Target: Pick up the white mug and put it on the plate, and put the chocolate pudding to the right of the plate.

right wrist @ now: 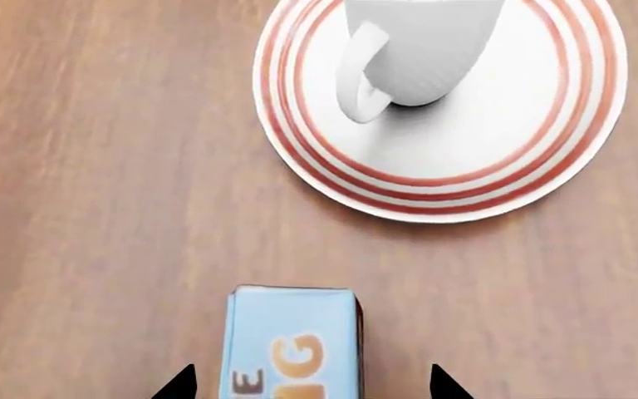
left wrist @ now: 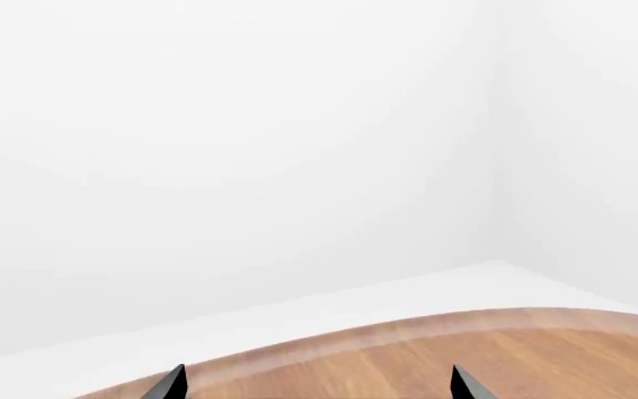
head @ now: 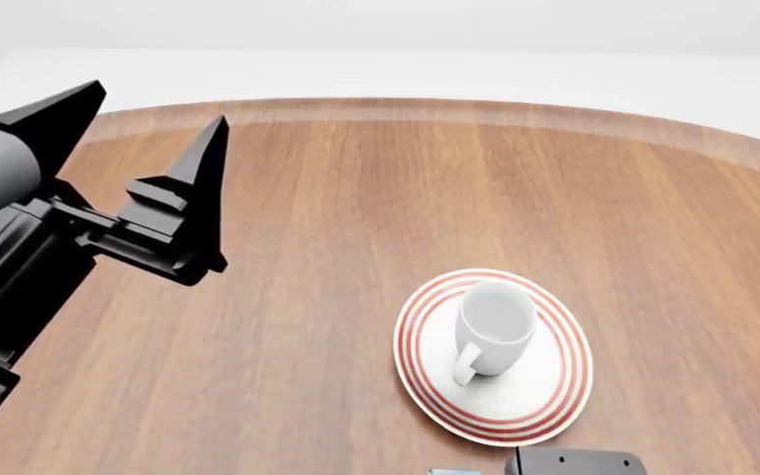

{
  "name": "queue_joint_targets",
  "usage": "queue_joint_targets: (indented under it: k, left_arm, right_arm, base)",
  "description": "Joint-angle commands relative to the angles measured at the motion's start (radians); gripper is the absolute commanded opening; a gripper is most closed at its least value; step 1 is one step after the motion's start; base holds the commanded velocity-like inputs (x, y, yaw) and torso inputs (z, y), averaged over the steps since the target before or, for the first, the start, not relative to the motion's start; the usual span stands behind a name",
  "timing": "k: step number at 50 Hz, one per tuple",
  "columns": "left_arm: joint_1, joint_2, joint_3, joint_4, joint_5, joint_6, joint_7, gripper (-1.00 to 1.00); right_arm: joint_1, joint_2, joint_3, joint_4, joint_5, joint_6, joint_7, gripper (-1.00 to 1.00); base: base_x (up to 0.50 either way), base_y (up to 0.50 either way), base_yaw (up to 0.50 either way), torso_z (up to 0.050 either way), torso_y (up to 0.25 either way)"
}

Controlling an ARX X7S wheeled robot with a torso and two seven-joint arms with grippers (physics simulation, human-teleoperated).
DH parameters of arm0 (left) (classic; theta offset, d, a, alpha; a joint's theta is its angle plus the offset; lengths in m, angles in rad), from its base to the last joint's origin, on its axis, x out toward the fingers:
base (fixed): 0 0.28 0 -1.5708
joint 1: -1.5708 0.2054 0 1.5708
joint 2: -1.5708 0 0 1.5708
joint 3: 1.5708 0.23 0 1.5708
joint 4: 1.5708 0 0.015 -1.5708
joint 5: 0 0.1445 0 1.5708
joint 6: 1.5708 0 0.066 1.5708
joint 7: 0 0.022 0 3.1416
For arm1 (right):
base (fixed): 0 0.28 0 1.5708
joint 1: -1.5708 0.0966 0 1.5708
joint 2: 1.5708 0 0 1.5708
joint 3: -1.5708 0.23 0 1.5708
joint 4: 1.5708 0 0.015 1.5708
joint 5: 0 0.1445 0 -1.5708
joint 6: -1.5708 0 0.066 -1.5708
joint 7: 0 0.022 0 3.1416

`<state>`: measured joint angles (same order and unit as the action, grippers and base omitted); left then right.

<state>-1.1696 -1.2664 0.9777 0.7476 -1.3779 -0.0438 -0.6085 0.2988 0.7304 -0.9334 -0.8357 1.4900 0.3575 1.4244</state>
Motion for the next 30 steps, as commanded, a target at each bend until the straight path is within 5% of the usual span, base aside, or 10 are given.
queue_joint_targets:
  k: [1, 30]
  left_arm:
    - [0.009, 0.014, -0.022, -0.006, 0.020, 0.011, 0.022, 1.00]
    - [0.032, 0.017, -0.022, -0.013, 0.025, 0.025, 0.025, 1.00]
  right_arm:
    - [0.007, -0.032, 0.007, 0.018, -0.024, 0.017, -0.028, 1.00]
    - [-0.002, -0.039, -0.018, 0.087, -0.044, 0.038, -0.065, 1.00]
  base:
    - [0.00, 0.00, 0.00, 0.000, 0.000]
    - [0.00, 0.00, 0.00, 0.000, 0.000]
